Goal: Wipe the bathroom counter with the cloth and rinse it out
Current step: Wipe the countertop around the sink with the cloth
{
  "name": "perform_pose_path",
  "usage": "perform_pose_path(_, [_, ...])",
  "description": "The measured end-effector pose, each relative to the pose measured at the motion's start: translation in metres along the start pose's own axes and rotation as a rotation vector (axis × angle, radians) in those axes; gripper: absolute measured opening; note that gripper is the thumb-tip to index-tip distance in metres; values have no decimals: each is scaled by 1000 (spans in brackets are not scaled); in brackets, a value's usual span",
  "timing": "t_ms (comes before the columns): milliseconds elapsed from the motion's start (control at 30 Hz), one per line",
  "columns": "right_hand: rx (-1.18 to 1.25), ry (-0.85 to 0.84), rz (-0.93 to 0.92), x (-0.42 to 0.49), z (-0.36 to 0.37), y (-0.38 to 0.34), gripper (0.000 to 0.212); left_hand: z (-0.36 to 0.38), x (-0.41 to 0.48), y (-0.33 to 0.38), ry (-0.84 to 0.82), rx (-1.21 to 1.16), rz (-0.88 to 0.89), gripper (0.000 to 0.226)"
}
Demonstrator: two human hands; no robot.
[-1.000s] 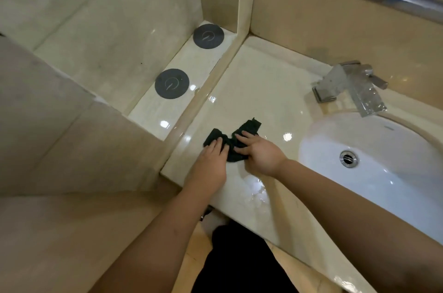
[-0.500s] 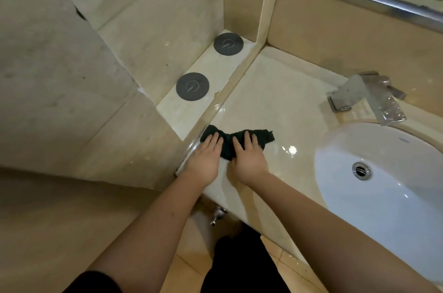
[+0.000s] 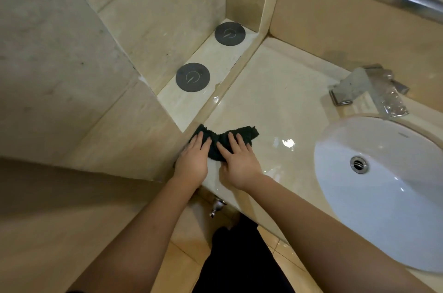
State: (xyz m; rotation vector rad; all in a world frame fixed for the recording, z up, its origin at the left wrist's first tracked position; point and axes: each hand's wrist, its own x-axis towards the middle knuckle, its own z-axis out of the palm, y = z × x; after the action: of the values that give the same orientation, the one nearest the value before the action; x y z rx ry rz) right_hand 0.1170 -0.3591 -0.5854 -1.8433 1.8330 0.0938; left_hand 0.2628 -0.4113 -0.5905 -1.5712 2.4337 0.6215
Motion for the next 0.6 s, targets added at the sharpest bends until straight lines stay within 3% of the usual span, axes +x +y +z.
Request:
perform_pose_path(267, [-49, -73, -180, -5, 1, -5, 51, 16, -44, -13, 106, -47, -22, 63])
perform_pose_path(600, [94, -58, -281, -36, 1, 34, 42, 32, -78, 33, 12, -23, -45, 74])
